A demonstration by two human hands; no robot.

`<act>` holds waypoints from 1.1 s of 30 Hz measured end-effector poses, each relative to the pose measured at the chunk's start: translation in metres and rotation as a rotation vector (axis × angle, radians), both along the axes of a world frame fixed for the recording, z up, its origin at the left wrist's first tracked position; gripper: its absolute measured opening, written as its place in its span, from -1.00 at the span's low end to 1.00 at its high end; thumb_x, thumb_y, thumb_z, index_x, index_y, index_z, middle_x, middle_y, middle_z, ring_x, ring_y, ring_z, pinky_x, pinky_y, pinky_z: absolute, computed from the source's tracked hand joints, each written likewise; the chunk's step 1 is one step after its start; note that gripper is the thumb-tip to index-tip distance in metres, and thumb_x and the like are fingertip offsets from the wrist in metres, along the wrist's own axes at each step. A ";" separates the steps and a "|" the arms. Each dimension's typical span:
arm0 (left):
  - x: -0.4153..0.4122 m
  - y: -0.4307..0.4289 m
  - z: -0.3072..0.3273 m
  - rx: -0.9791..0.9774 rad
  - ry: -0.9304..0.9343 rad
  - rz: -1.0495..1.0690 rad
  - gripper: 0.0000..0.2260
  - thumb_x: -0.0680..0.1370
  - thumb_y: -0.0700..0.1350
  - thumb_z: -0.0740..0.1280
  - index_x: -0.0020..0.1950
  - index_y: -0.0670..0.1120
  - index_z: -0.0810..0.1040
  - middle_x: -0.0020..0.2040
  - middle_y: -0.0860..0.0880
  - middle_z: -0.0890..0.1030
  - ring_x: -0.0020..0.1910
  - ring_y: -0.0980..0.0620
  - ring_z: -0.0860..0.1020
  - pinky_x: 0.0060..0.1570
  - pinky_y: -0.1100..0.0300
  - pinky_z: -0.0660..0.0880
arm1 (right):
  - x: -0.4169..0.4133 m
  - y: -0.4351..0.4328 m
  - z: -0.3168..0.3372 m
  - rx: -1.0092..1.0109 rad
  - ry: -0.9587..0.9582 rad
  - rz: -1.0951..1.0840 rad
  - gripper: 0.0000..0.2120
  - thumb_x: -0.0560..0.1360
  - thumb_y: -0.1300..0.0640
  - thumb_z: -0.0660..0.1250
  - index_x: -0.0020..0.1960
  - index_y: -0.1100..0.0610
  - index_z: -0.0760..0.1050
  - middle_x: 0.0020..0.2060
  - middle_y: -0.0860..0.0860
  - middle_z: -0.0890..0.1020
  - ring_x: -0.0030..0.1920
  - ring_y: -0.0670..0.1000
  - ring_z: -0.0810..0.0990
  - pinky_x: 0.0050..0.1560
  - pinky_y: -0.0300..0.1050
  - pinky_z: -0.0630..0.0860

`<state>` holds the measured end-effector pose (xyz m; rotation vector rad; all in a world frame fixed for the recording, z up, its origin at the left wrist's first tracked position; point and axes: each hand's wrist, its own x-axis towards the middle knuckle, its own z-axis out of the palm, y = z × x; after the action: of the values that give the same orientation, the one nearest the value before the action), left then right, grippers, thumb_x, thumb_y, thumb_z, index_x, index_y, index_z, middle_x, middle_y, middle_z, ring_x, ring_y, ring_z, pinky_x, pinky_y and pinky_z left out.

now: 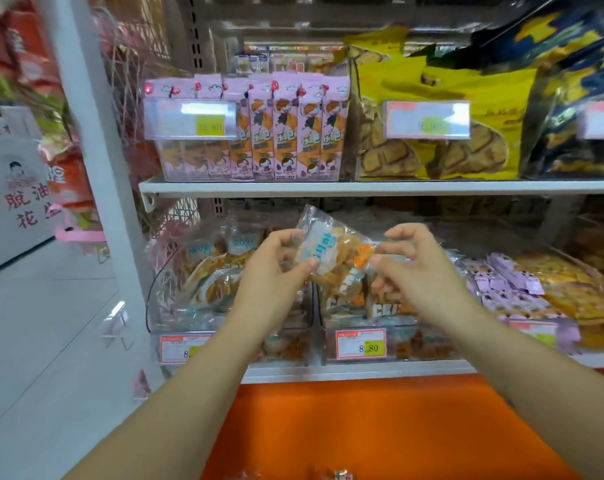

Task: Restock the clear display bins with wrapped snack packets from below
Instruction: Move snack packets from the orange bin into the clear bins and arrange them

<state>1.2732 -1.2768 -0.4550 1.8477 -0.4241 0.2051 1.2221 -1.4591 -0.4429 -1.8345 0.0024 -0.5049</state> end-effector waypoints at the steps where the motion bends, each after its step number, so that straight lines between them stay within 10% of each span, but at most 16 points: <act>1: 0.005 -0.004 0.002 0.118 -0.030 0.000 -0.73 0.52 -0.13 0.40 0.14 0.12 0.43 0.03 0.02 0.62 -0.06 0.08 0.61 -0.03 0.14 0.56 | -0.001 -0.011 -0.006 -0.244 -0.047 -0.070 -0.76 0.50 0.23 0.33 0.01 -0.05 0.34 -0.08 -0.11 0.52 -0.37 -0.10 0.53 -0.29 -0.17 0.50; 4: 0.016 -0.020 0.003 0.497 -0.104 -0.025 -0.64 0.52 -0.12 0.39 0.31 0.01 0.46 0.12 -0.03 0.59 0.07 0.01 0.56 0.10 0.17 0.45 | -0.005 -0.034 -0.027 -0.622 -0.059 -0.100 -0.78 0.47 0.18 0.37 -0.06 -0.11 0.42 -0.12 -0.16 0.46 -0.22 -0.22 0.47 -0.20 -0.41 0.36; 13: 0.038 -0.062 -0.005 1.056 -0.436 0.047 -0.60 0.61 -0.11 0.22 0.45 0.06 0.29 0.32 -0.05 0.49 0.22 -0.10 0.49 0.20 0.05 0.37 | -0.011 -0.070 -0.055 -0.727 0.034 -0.050 -0.80 0.48 0.20 0.37 0.03 -0.06 0.55 -0.07 -0.33 0.47 -0.04 -0.38 0.40 0.00 -0.64 0.21; 20: 0.028 -0.043 -0.033 1.092 -0.740 0.128 -0.38 0.35 -0.15 0.54 0.37 0.01 0.42 0.30 -0.14 0.49 0.24 -0.18 0.49 0.26 -0.23 0.35 | 0.002 -0.067 -0.071 -1.058 0.017 -0.017 -0.50 0.55 0.13 0.27 0.45 -0.14 0.27 0.51 -0.09 0.11 0.48 0.00 0.08 0.47 -0.03 0.04; 25: 0.024 -0.042 -0.053 1.275 -0.743 0.034 -0.55 0.54 0.19 0.05 0.31 0.06 0.49 0.35 -0.09 0.49 0.34 -0.19 0.45 0.33 -0.41 0.13 | 0.024 -0.067 -0.065 -1.204 0.097 0.022 -0.35 0.57 -0.03 0.23 0.53 -0.16 -0.06 0.54 -0.09 -0.17 0.53 0.01 -0.20 0.49 0.03 -0.14; 29: 0.031 -0.038 -0.056 1.392 -0.650 -0.023 -0.31 0.50 0.39 -0.12 0.32 0.04 0.52 0.32 -0.09 0.52 0.30 -0.17 0.49 0.24 -0.47 0.17 | 0.027 -0.069 -0.067 -1.225 0.061 -0.024 -0.35 0.52 -0.05 0.30 0.52 -0.12 0.08 0.54 -0.07 -0.03 0.53 0.05 -0.06 0.48 0.03 -0.05; 33: 0.033 -0.040 -0.048 1.430 -0.684 -0.035 -0.33 0.46 0.41 -0.03 0.30 0.02 0.53 0.31 -0.08 0.52 0.28 -0.15 0.50 0.19 -0.51 0.16 | 0.023 -0.067 -0.069 -1.261 0.038 -0.112 -0.30 0.17 0.00 0.63 0.27 0.04 0.52 0.29 0.05 0.52 0.27 0.17 0.50 0.18 0.13 0.46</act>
<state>1.3060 -1.3164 -0.5032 3.1352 -1.3068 0.6253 1.2453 -1.5263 -0.5119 -3.0863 -0.2368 -0.6036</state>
